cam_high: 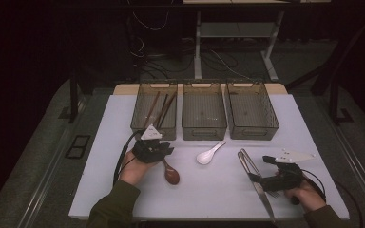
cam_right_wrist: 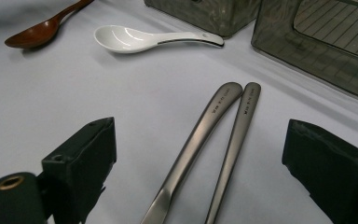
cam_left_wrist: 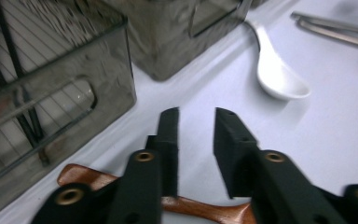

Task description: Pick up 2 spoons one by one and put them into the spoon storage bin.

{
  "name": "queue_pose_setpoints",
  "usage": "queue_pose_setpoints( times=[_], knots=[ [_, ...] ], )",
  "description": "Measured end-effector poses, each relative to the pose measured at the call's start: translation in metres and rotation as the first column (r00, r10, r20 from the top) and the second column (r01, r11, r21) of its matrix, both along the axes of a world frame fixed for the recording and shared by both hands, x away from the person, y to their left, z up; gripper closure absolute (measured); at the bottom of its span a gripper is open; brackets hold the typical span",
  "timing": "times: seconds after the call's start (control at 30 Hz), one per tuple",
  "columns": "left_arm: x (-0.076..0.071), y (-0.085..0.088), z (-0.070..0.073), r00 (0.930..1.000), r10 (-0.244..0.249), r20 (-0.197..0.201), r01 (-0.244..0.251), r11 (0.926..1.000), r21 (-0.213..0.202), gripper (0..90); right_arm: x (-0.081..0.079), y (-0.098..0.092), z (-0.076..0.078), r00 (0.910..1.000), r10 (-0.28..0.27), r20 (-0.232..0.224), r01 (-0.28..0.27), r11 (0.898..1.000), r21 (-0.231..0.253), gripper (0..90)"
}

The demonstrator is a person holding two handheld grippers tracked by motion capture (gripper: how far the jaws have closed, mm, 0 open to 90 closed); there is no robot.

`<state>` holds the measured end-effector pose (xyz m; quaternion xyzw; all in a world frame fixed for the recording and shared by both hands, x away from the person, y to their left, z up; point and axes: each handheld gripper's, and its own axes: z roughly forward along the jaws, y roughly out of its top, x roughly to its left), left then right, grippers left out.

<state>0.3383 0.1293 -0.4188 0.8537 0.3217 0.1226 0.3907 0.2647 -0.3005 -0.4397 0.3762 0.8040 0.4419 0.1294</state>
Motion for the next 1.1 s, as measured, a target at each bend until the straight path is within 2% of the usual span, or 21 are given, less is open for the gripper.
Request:
queue_pose_setpoints(
  times=[0.13, 0.5, 0.63, 1.1],
  knots=[
    [0.004, 0.002, -0.004, 0.9999, 0.017, 0.001, -0.017, 0.9991, 0.039, 88.7, 0.0, 0.0, 0.0, 1.0, -0.002, 0.0, 0.002, 1.0, -0.003, 9.8],
    [0.019, 0.013, -0.019, 0.9961, 0.083, -0.03, -0.081, 0.9939, 0.076, 88.8, 0.0, 0.001, -0.001, 1.0, -0.001, -0.002, 0.001, 1.0, -0.007, 9.8],
    [0.023, 0.015, -0.021, 0.9953, 0.087, -0.041, -0.084, 0.9943, 0.065, 88.8, 0.0, 0.001, -0.001, 1.0, 0.0, -0.003, 0.0, 1.0, -0.007, 9.8],
    [0.025, 0.021, -0.022, 0.9937, 0.101, -0.048, -0.095, 0.9896, 0.108, 88.8, 0.001, 0.001, -0.001, 1.0, -0.002, -0.004, 0.002, 1.0, -0.007, 9.8]
  ],
)
